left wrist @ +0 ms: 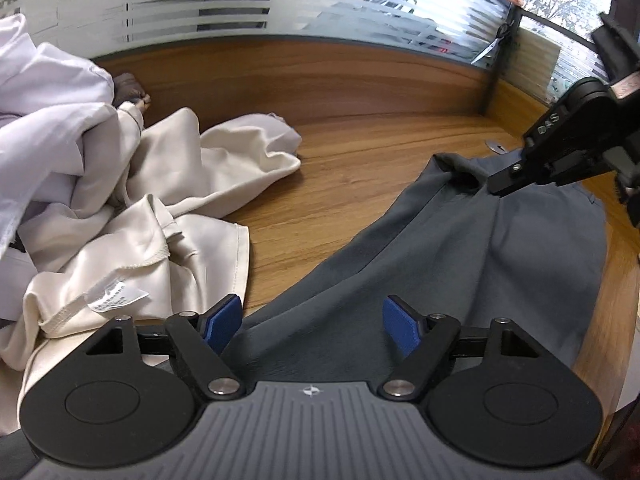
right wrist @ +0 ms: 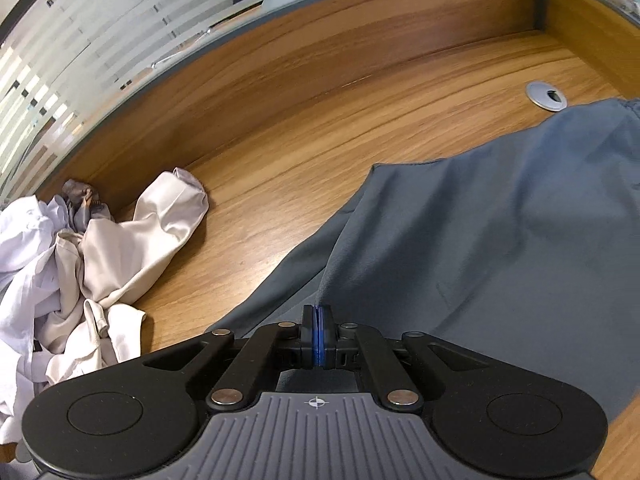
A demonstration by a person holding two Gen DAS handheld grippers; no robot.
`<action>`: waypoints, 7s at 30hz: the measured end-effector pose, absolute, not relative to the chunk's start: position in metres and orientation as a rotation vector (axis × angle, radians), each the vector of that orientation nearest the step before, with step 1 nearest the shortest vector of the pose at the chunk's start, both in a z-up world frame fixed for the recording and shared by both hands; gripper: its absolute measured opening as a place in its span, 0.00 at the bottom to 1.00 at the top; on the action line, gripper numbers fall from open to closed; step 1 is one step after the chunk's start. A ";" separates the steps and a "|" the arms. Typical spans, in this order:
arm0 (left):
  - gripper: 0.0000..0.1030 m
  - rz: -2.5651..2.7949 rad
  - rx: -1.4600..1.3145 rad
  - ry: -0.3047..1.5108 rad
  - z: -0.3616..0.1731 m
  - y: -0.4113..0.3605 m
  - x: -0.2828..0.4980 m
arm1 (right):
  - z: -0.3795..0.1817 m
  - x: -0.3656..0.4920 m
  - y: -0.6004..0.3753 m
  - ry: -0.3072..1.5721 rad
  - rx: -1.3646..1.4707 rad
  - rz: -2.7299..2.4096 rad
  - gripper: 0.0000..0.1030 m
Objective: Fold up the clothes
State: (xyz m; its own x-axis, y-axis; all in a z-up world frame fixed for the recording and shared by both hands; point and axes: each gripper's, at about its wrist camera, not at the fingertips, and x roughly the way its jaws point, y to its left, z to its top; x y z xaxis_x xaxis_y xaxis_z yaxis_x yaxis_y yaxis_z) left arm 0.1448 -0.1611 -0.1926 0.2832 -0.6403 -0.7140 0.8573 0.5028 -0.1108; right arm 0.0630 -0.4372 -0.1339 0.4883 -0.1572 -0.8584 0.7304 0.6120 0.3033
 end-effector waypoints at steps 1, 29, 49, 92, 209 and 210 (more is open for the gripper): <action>0.79 -1.024 0.314 0.788 -0.193 -0.161 0.147 | -0.133 0.063 -0.437 0.906 0.725 -0.599 0.03; 0.03 -0.965 0.355 0.852 -0.200 -0.101 0.192 | -0.132 0.075 -0.439 0.912 0.656 -0.504 0.09; 0.53 -0.475 0.153 0.826 -0.158 0.028 0.172 | -0.139 0.082 -0.413 0.979 0.456 -0.333 0.41; 0.40 -0.441 -0.121 0.812 -0.196 0.187 0.221 | -0.122 0.053 -0.360 0.950 0.505 -0.521 0.43; 0.28 -0.217 0.009 0.862 -0.140 0.204 0.117 | -0.165 -0.012 -0.197 0.944 -0.353 0.187 0.06; 0.37 -0.225 0.016 0.863 -0.143 0.203 0.112 | -0.160 -0.013 -0.197 0.932 -0.356 0.185 0.06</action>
State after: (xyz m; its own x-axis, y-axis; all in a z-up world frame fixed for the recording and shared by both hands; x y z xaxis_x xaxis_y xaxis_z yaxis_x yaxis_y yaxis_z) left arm 0.1120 0.2034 -0.1435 0.6283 -0.1894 -0.7545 0.2024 0.9763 -0.0766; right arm -0.0128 -0.1973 -0.1603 0.5858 0.0026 -0.8104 -0.3067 0.9263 -0.2188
